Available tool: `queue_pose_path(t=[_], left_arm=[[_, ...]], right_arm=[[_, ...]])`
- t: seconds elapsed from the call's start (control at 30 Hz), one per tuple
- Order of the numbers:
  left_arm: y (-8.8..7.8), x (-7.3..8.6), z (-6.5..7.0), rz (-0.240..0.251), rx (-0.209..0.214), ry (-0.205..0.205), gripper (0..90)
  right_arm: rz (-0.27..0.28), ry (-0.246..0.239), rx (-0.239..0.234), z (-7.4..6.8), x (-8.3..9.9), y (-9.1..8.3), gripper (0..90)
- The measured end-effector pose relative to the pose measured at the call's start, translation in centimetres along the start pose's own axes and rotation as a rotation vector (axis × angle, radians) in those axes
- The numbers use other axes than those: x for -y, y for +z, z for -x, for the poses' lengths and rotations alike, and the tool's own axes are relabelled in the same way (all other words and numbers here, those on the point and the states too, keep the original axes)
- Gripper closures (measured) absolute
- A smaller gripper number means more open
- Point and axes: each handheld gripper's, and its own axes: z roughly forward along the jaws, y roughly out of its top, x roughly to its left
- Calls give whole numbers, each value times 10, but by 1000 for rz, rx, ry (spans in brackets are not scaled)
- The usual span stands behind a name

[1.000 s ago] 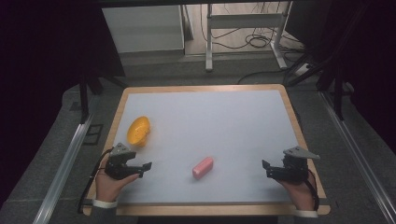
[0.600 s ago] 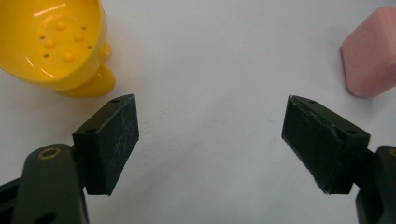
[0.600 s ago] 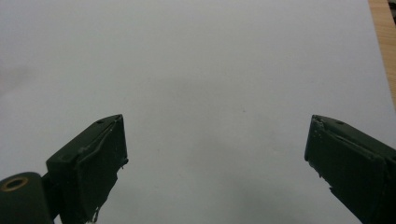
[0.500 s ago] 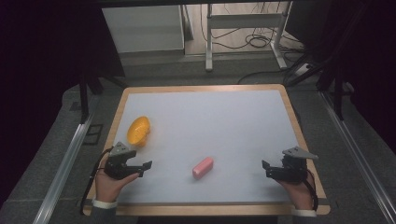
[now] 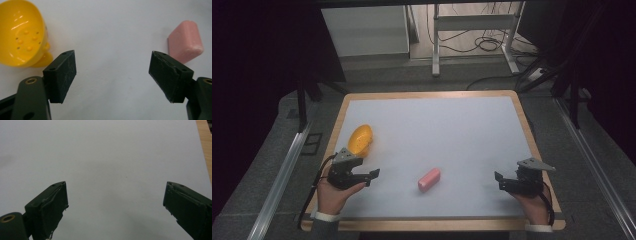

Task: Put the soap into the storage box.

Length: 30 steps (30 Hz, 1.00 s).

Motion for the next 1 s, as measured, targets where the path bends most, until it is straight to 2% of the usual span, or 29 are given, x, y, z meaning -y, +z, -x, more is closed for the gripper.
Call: queue_pose_path(t=[0.03, 0.1, 0.33, 0.5, 0.7, 0.73, 1.0], left_arm=[[0, 0, 0, 0, 0, 0, 224], [-1, -7, 5, -15, -11, 48, 227], [4, -13, 14, -39, -2, 80, 227], [10, -19, 25, -68, 16, 122, 227], [16, -22, 32, -78, 28, 133, 225], [18, -23, 34, -76, 50, 132, 225], [27, -29, 46, -99, 58, 168, 221]], right_arm=[[0, 0, 0, 0, 0, 0, 54], [-2, -3, 9, 0, 0, 0, 54], [-12, -12, 12, -1, 1, 1, 54], [-12, -14, 19, 0, 1, 0, 54], [-13, -13, 24, -1, 2, 0, 54], [-13, -13, 25, -1, 2, 0, 54], [-16, -18, 24, -1, 2, 1, 54]])
